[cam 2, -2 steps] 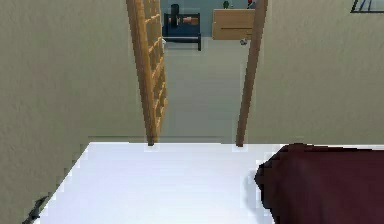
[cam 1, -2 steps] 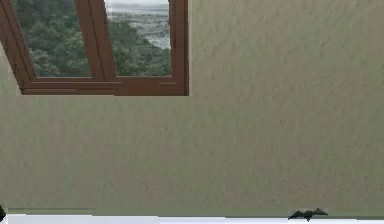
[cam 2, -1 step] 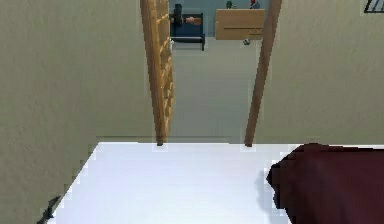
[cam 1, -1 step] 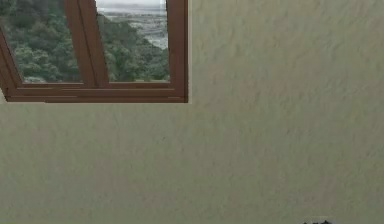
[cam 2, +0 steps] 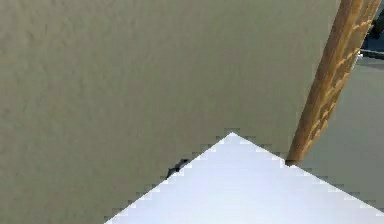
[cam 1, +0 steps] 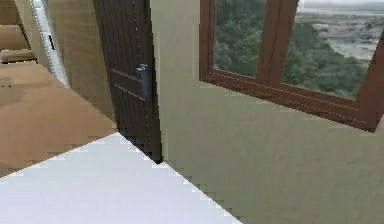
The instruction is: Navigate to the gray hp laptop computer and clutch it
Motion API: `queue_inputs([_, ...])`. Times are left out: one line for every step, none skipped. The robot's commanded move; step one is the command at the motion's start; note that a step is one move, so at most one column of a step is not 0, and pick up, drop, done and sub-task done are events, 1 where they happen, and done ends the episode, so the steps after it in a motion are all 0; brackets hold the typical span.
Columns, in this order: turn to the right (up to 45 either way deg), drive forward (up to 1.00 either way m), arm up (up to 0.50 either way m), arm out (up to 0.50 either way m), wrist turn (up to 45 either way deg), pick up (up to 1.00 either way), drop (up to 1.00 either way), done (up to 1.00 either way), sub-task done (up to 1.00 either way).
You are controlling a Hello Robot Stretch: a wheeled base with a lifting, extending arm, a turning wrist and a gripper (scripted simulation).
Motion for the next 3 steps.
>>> queue_inputs([-39.0, 0.00, 0.00, 0.00, 0.0, 0.00, 0.00, 0.00, 0.00])
queue_inputs([0.0, 0.75, 0.00, 0.00, 0.0, 0.00, 0.00, 0.00, 0.00])
queue_inputs([-9.0, 0.00, 0.00, 0.00, 0.0, 0.00, 0.00, 0.00, 0.00])
